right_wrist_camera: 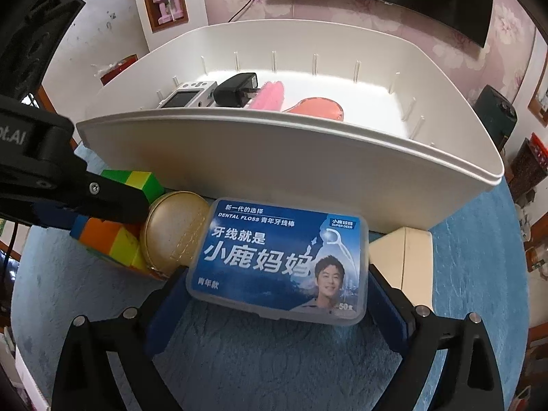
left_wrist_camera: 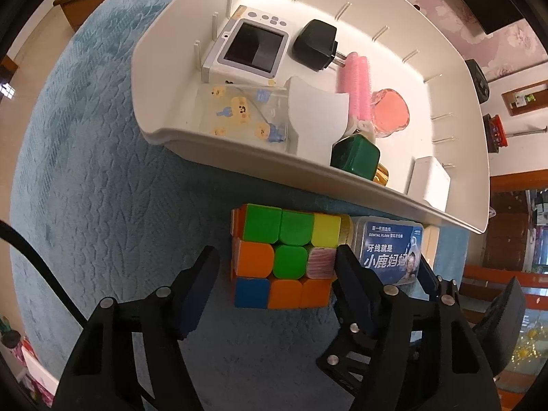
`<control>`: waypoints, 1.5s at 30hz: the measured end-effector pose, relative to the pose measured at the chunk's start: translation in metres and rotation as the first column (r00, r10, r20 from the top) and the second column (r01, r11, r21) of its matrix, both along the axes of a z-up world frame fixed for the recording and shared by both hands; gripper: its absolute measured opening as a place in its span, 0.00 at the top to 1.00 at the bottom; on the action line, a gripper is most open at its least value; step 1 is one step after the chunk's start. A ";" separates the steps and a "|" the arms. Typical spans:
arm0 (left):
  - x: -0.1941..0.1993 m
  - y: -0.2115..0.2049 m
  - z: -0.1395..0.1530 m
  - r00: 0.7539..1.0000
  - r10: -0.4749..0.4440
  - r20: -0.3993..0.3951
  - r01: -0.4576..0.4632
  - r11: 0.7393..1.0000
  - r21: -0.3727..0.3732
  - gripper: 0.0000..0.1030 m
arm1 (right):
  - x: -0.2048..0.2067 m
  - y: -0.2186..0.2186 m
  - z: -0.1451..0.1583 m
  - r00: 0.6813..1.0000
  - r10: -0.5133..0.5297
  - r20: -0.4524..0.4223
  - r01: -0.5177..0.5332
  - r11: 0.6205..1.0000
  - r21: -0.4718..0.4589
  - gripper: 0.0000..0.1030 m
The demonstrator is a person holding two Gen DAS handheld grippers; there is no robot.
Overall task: Organize rigid objects
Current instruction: 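Grasp the blue dental floss box with right tool while left tool grasps the Rubik's cube, then lift and carry the floss box and Rubik's cube over the tray with both tools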
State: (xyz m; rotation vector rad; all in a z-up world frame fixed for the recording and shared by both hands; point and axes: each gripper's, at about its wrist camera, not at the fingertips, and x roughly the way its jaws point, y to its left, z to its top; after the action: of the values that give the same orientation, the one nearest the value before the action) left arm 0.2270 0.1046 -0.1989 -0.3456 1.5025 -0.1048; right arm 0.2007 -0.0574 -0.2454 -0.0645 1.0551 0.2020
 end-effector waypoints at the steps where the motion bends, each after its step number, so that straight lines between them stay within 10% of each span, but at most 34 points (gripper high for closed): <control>1: -0.001 0.000 0.000 1.000 0.002 -0.002 -0.002 1.000 -0.005 0.31 | 0.000 0.000 0.000 1.000 0.002 0.002 -0.002 1.000 -0.003 0.04; 38: -0.032 0.003 0.003 0.996 0.054 -0.071 -0.049 0.996 0.073 0.40 | 0.002 -0.002 0.002 0.998 0.049 -0.048 -0.050 0.999 -0.008 0.08; 45: -0.072 -0.010 -0.021 0.974 0.078 -0.214 -0.052 0.991 0.124 0.42 | -0.018 -0.008 0.004 0.987 0.101 -0.125 -0.104 0.994 -0.022 0.08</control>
State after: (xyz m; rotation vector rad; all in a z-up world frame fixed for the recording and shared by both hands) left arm 0.1549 0.0945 -0.2204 -0.3183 1.7045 0.0766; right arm 0.1826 -0.0649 -0.2413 -0.1336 1.1798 0.2870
